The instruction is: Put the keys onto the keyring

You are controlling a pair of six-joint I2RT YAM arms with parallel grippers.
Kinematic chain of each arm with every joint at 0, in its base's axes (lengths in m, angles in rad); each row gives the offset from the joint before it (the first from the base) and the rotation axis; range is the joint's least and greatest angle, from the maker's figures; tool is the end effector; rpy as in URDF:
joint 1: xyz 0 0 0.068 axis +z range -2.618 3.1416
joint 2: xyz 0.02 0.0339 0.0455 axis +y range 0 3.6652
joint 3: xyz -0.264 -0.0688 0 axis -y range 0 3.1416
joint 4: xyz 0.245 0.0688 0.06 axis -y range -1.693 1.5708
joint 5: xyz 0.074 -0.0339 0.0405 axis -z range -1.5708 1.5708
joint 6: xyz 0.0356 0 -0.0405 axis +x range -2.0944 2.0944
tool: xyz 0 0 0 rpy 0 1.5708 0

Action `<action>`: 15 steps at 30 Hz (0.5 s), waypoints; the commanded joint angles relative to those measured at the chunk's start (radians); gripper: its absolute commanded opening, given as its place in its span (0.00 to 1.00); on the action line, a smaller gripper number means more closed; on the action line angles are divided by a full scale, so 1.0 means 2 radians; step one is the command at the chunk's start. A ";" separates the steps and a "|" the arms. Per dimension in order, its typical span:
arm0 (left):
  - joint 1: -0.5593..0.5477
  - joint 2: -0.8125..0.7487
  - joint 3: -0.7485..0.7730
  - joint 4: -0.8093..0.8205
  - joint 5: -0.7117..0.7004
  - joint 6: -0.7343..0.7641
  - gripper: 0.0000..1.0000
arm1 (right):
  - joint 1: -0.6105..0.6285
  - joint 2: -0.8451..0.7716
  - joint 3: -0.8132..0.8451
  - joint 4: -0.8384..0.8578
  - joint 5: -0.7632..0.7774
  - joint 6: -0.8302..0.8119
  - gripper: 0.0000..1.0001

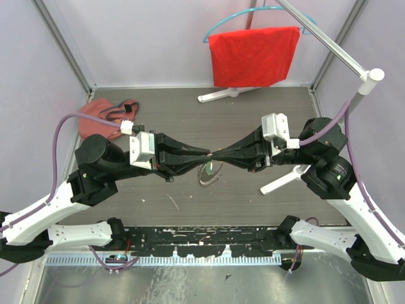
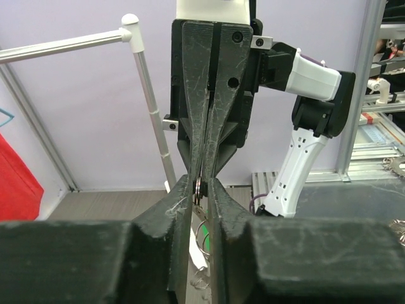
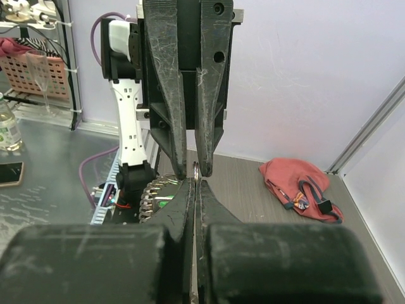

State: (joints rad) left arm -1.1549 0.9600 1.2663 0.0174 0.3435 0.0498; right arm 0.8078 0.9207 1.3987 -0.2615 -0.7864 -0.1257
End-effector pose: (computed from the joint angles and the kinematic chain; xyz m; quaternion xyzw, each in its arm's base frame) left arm 0.0642 -0.1750 0.4950 0.4403 0.3955 -0.5048 0.6285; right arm 0.0834 0.1236 0.5109 -0.5271 0.3825 0.4670 0.5981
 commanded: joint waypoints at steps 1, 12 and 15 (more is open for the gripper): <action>-0.002 -0.005 0.016 0.006 0.011 -0.003 0.27 | 0.000 -0.005 0.022 0.014 0.007 -0.002 0.01; -0.002 -0.002 0.048 -0.074 -0.001 0.012 0.42 | 0.000 0.000 0.048 -0.048 0.024 -0.035 0.01; -0.002 0.004 0.076 -0.128 -0.005 0.019 0.44 | 0.000 0.007 0.063 -0.082 0.030 -0.050 0.01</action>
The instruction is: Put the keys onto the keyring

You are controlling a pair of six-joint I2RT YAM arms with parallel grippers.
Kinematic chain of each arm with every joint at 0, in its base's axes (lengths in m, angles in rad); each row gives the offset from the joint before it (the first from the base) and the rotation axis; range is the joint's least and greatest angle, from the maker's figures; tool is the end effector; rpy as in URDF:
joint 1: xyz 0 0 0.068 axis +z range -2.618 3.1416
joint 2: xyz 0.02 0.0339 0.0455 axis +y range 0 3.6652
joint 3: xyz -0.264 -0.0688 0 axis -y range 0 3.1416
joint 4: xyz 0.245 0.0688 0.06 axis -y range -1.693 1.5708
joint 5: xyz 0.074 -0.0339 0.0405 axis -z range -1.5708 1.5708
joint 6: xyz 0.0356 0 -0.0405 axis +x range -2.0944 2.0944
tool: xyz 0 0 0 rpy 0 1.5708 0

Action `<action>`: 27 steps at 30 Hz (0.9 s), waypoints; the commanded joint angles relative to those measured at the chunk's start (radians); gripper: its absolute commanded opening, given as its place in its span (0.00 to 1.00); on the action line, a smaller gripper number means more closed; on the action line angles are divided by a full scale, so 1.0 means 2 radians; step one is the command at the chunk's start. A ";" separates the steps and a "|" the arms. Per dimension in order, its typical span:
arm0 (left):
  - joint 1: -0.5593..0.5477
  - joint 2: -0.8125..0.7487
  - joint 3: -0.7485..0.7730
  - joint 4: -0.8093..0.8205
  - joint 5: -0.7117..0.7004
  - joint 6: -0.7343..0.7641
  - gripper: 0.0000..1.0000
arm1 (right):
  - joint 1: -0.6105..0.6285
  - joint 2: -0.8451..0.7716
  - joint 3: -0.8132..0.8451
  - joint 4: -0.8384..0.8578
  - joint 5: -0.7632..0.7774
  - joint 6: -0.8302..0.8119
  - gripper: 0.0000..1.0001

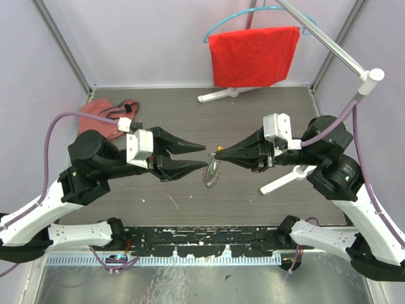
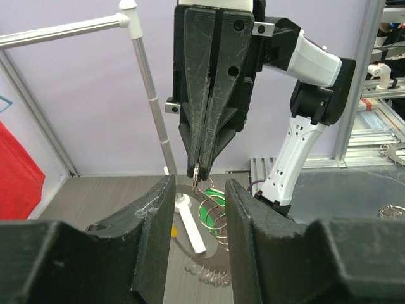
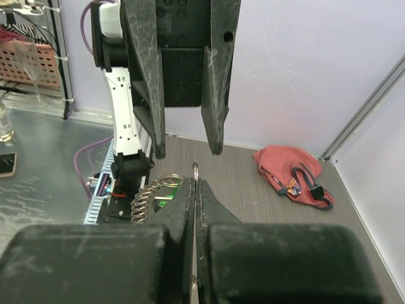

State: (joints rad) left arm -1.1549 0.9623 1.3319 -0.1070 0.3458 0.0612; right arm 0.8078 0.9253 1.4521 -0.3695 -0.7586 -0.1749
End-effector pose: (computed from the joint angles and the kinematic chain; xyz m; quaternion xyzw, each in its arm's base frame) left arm 0.0616 -0.1692 0.5025 0.4545 0.4139 -0.4959 0.6133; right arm 0.0800 0.1191 0.5151 -0.5329 0.3990 0.4483 0.5965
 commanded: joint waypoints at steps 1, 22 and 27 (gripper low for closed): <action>-0.002 0.004 0.050 -0.082 -0.006 0.016 0.45 | 0.000 0.008 0.040 -0.038 0.018 -0.030 0.01; -0.002 0.055 0.103 -0.201 -0.014 0.033 0.52 | 0.000 0.039 0.086 -0.193 0.025 -0.091 0.01; -0.002 0.067 0.112 -0.216 -0.009 0.036 0.48 | 0.000 0.039 0.085 -0.196 0.018 -0.095 0.01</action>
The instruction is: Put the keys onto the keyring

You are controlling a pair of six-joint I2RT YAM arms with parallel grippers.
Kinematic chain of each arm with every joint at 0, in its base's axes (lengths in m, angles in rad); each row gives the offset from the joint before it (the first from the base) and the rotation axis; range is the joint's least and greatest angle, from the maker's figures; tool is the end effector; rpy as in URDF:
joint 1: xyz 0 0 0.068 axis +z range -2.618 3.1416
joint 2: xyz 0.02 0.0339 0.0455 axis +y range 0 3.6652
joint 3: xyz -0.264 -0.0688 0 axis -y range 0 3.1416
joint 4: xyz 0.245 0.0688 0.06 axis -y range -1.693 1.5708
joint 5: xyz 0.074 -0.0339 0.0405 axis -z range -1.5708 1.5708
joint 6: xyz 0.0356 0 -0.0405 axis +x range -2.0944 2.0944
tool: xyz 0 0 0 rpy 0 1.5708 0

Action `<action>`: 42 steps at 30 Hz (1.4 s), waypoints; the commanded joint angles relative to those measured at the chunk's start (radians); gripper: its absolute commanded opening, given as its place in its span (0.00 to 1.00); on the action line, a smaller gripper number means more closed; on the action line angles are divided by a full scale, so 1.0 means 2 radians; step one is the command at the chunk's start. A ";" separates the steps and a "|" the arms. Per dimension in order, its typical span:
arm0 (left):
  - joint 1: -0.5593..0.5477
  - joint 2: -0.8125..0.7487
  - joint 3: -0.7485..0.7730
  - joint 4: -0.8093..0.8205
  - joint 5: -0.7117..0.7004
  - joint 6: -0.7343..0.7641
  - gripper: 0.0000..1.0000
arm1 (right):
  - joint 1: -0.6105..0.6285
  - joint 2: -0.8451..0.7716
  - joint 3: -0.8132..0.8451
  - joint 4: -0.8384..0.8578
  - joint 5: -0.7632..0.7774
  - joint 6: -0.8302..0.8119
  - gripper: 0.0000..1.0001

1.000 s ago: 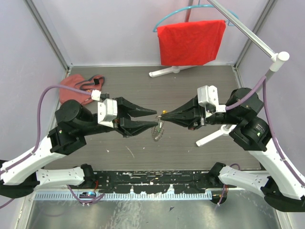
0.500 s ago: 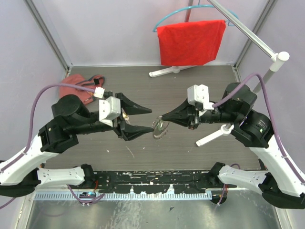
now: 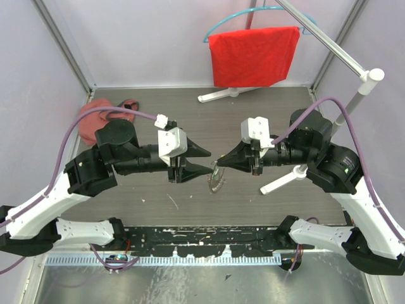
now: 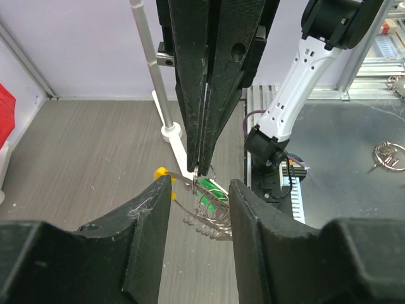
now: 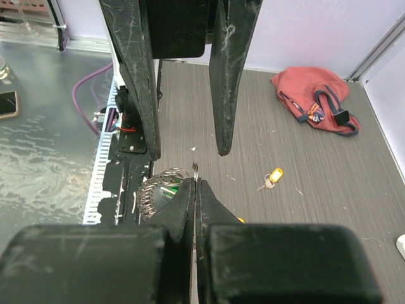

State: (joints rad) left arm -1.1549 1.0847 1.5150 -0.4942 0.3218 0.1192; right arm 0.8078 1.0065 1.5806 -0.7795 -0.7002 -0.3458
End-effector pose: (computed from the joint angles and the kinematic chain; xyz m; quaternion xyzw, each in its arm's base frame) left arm 0.0713 -0.1892 0.4968 0.5163 0.5135 -0.4358 0.5289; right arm 0.0878 0.1250 0.4994 -0.5788 0.4929 0.3947 0.5159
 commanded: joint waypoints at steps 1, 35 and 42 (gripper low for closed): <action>-0.002 0.008 0.023 -0.026 0.004 0.008 0.48 | 0.000 -0.002 0.021 0.008 -0.012 -0.010 0.01; -0.002 0.039 0.050 -0.059 0.010 0.015 0.23 | -0.001 -0.005 0.020 0.002 -0.026 -0.013 0.01; -0.002 0.040 0.050 -0.055 0.006 0.013 0.00 | 0.000 -0.005 0.018 0.003 -0.026 -0.013 0.01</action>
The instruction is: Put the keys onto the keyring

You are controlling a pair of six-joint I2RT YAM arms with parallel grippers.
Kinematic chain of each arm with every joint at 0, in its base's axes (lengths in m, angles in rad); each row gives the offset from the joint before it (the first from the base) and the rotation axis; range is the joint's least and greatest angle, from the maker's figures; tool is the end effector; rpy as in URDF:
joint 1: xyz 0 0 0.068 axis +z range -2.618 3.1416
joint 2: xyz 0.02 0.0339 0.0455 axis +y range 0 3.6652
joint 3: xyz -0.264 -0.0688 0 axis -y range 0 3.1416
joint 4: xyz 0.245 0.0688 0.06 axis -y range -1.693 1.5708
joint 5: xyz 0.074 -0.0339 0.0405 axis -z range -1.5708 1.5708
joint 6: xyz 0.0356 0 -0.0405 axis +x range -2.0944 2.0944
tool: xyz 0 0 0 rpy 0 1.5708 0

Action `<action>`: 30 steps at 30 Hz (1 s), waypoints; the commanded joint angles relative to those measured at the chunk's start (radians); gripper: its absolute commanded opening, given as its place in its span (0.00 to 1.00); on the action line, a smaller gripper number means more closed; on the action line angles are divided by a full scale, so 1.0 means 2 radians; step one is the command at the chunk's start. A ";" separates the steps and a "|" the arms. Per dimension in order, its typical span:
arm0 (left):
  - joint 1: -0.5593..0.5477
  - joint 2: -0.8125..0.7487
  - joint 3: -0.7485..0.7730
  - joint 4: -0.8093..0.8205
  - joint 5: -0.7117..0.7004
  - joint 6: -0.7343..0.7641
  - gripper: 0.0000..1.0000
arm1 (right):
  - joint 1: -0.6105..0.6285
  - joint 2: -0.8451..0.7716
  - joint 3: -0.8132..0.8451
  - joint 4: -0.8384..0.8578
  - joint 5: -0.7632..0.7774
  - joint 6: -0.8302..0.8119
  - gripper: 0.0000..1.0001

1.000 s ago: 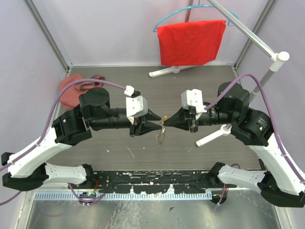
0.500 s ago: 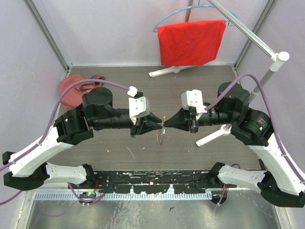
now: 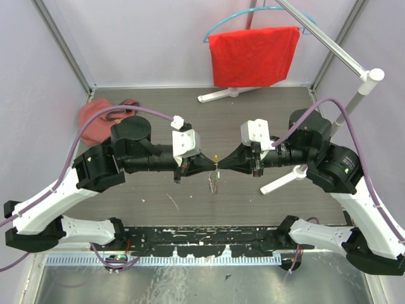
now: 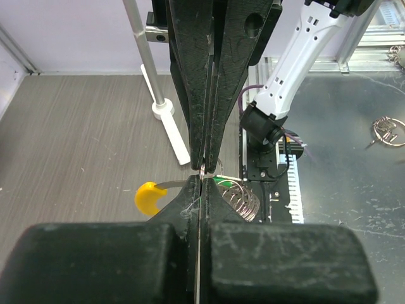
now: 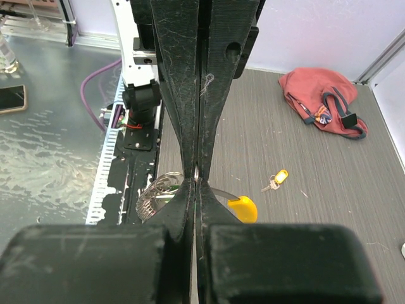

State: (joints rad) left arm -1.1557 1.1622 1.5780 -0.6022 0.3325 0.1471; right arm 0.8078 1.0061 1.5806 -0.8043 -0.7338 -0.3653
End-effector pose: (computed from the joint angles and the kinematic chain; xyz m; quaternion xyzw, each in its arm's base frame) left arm 0.0784 -0.2067 0.4897 0.5443 0.5397 -0.4157 0.4895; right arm 0.0861 0.1246 0.4971 -0.5904 0.4857 0.4015 0.5042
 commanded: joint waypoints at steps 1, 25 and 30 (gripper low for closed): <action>-0.001 0.001 0.019 0.000 0.000 -0.002 0.00 | 0.000 -0.005 0.018 0.016 -0.009 -0.003 0.01; -0.001 -0.079 -0.090 0.154 -0.076 -0.021 0.00 | 0.000 -0.082 -0.071 0.224 0.163 0.251 0.46; -0.001 -0.095 -0.109 0.180 -0.101 -0.022 0.00 | 0.000 -0.083 -0.083 0.236 0.213 0.325 0.47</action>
State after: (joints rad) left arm -1.1557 1.0058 1.3804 -0.3592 0.1879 0.1131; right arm 0.8078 0.8371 1.4216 -0.4129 -0.4259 0.1070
